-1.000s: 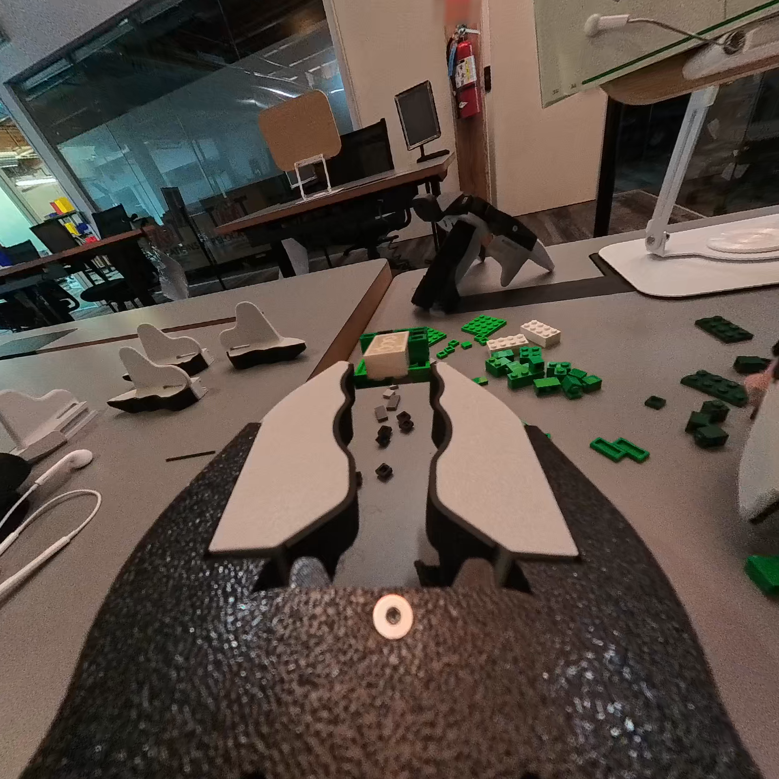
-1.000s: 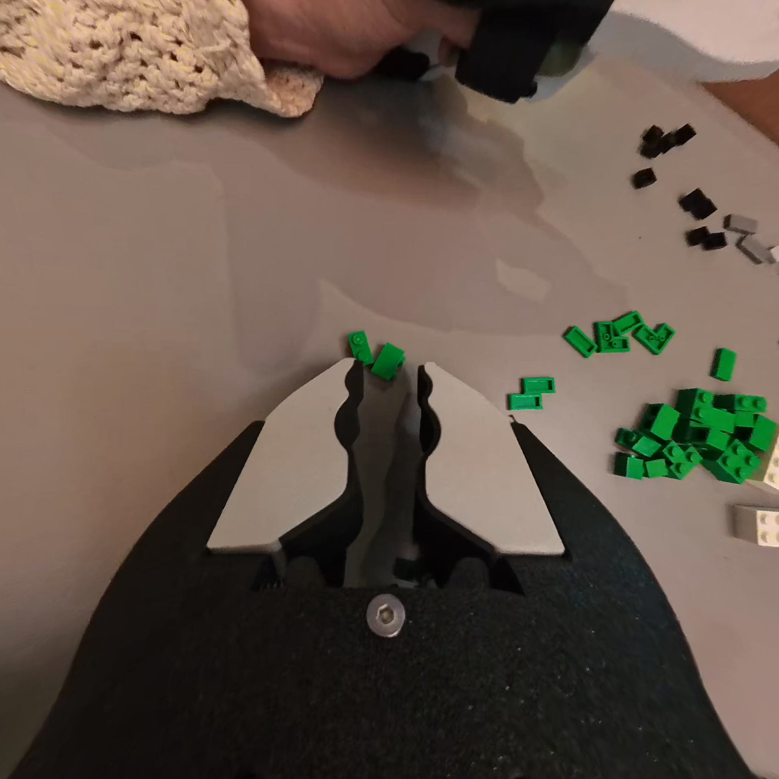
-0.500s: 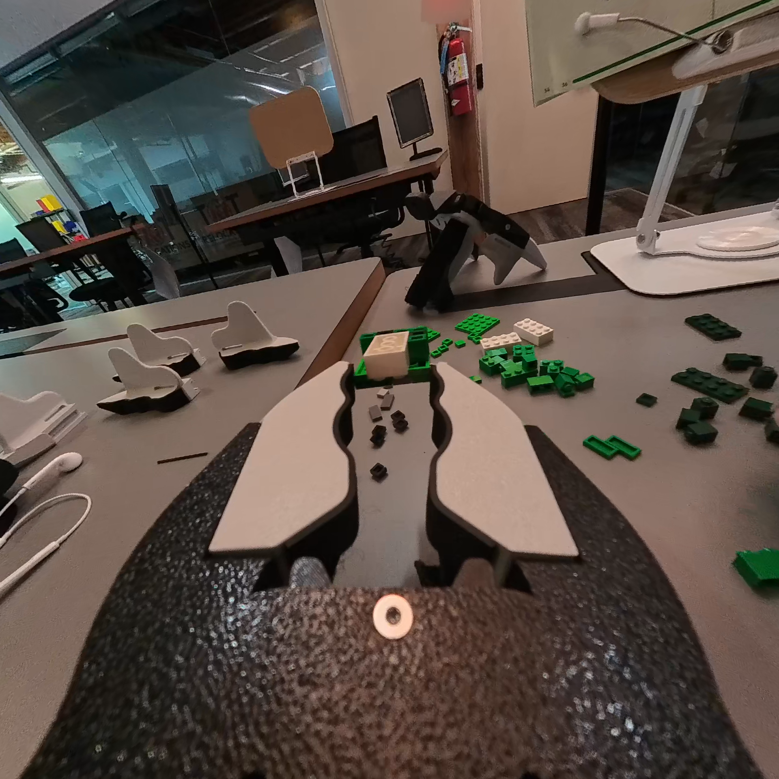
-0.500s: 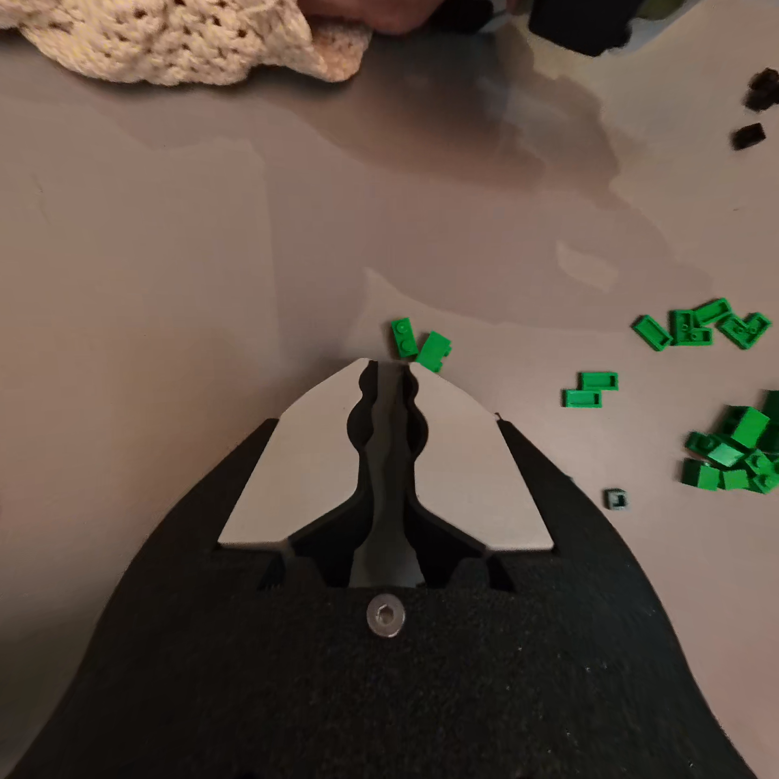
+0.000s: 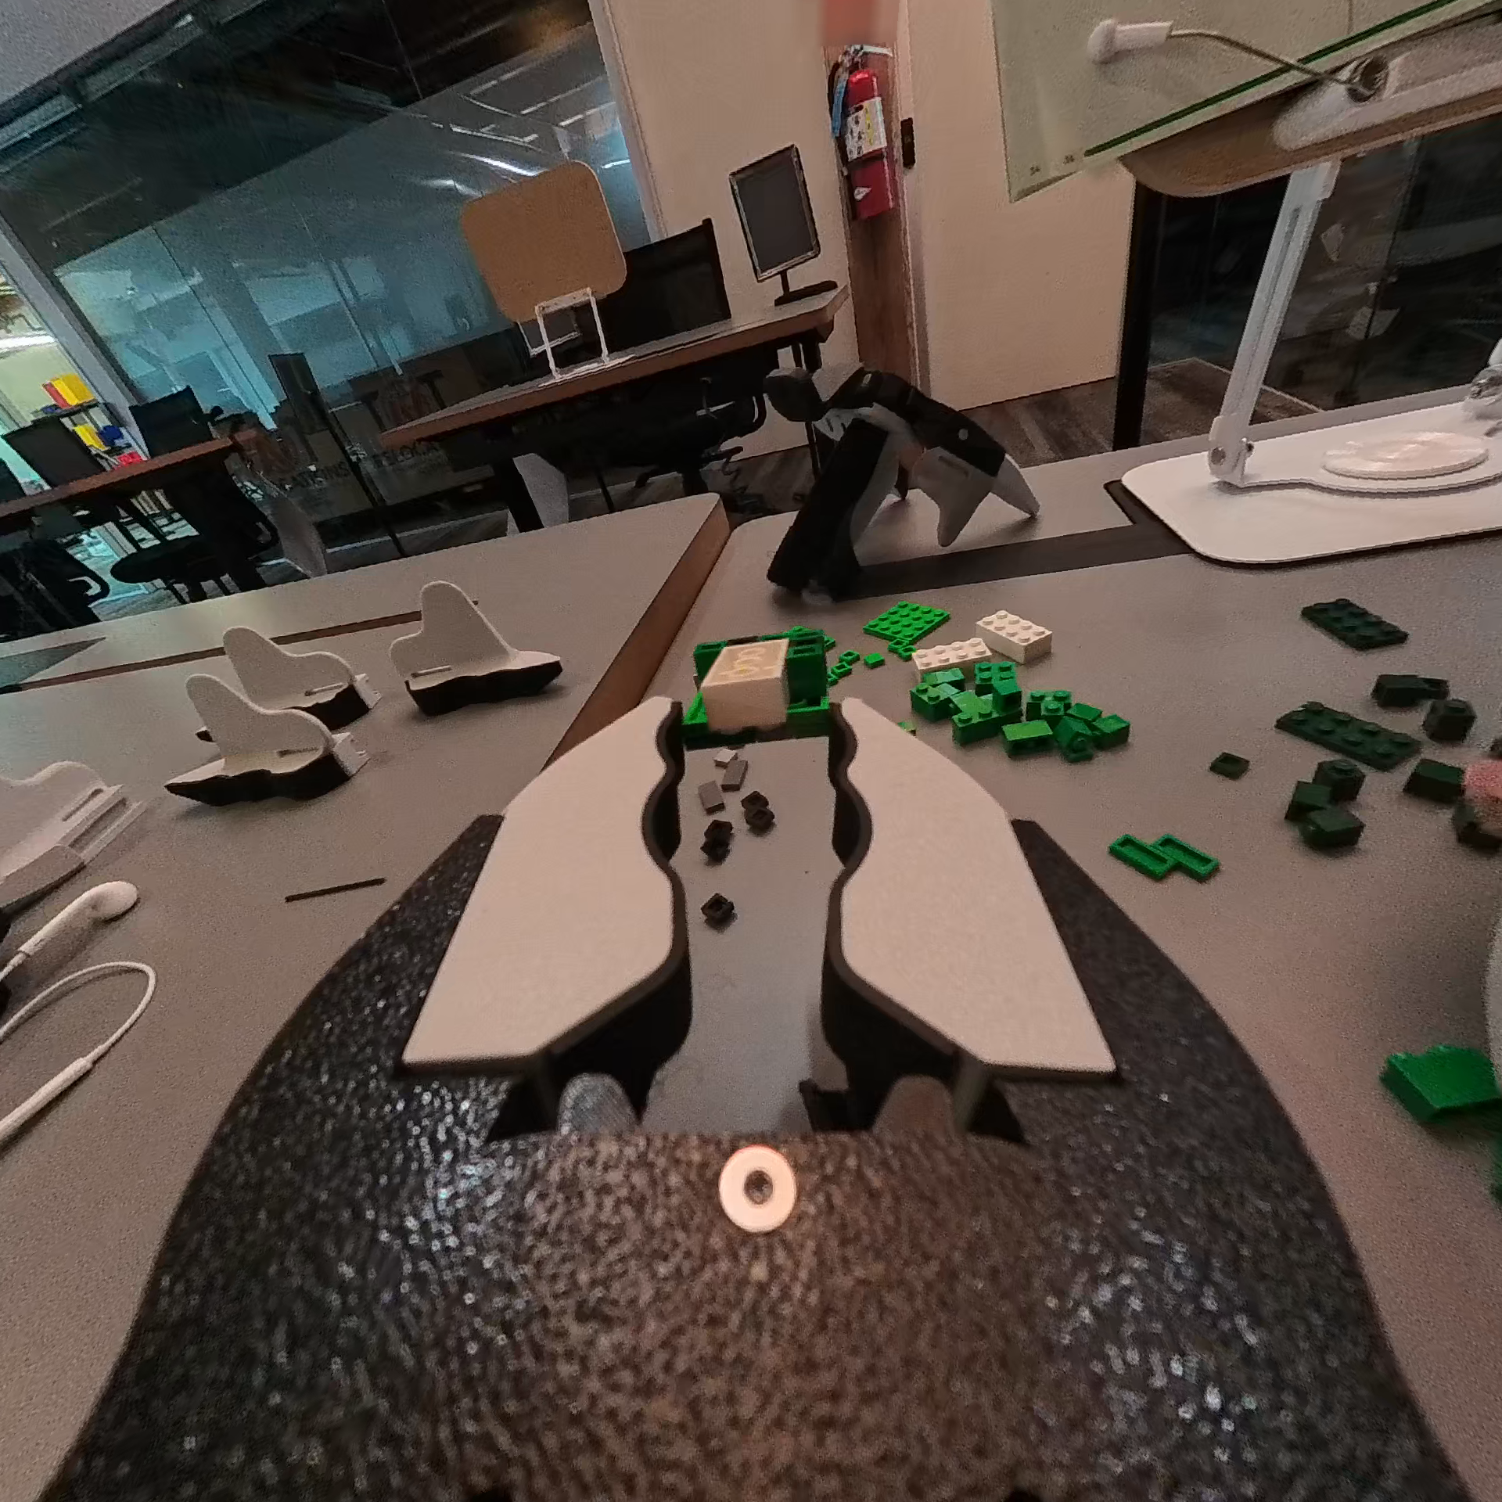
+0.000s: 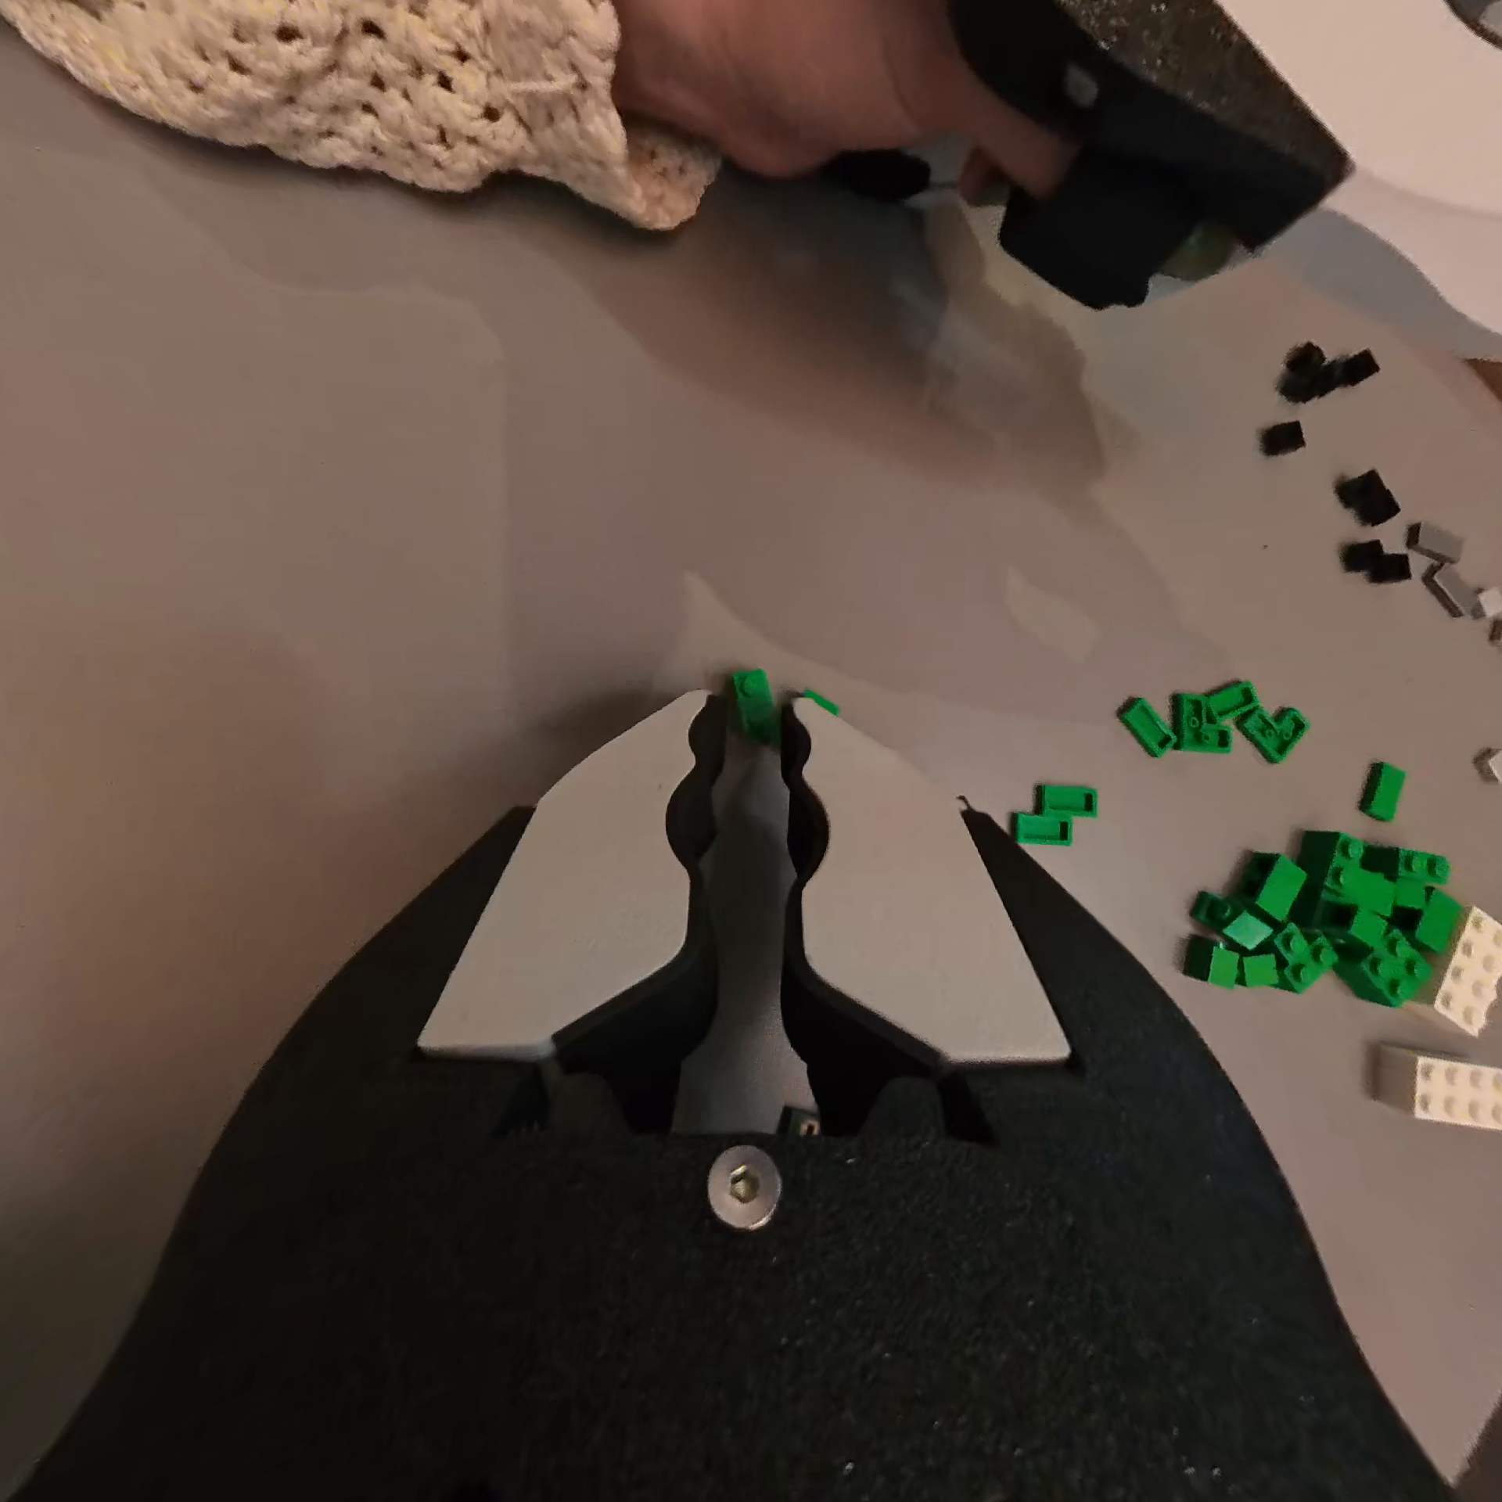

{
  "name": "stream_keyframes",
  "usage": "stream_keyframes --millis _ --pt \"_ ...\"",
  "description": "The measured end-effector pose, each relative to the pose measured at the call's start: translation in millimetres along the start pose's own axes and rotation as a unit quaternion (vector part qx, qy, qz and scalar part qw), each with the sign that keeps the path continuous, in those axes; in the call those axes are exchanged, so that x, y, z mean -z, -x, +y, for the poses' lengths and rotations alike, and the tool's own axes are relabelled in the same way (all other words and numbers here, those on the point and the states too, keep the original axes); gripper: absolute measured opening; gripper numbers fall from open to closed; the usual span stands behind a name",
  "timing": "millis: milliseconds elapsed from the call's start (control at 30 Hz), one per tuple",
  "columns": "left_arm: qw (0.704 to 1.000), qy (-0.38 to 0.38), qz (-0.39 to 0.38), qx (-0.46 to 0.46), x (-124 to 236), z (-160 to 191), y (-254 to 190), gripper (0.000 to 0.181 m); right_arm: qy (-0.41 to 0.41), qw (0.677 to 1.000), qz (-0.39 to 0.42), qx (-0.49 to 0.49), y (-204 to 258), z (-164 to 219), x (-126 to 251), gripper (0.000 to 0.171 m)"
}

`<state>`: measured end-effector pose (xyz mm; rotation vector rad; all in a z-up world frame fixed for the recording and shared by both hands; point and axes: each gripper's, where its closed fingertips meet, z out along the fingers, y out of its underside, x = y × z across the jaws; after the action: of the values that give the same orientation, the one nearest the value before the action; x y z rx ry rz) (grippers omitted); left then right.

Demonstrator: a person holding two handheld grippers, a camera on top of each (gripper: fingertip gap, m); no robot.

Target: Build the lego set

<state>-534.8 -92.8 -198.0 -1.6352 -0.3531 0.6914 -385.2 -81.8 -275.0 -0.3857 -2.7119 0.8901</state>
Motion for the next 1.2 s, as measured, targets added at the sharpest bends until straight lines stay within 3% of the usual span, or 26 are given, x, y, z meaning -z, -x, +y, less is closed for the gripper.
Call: stream_keyframes --millis 200,500,567,633,900,1100,1200 --pt "1.000 0.000 0.003 -0.002 0 0 -1 0.034 0.001 1.000 -0.014 0.004 1 -10 -5 0.013" --pt "1.000 0.000 0.008 -0.003 0 0 -3 0.034 0.108 0.993 -0.031 0.029 4 -2 -13 0.016" --pt "1.000 -0.001 0.009 -0.002 0 0 -3 0.034 0.143 0.988 -0.023 0.045 2 3 -12 0.003" --pt "1.000 -0.002 0.011 -0.004 0 -1 -4 0.034 0.148 0.987 -0.021 0.053 3 3 -12 0.000" --pt "0.998 -0.008 0.050 -0.026 0 -4 -23 0.034 0.017 0.997 0.062 -0.041 2 -19 43 0.000" --pt "0.996 -0.005 0.059 -0.065 0 -3 -34 0.035 0.099 0.992 0.055 -0.058 15 16 38 0.017" --pt "0.994 -0.003 0.058 -0.089 1 -2 -37 0.035 0.078 0.980 0.040 -0.180 11 15 22 0.027"
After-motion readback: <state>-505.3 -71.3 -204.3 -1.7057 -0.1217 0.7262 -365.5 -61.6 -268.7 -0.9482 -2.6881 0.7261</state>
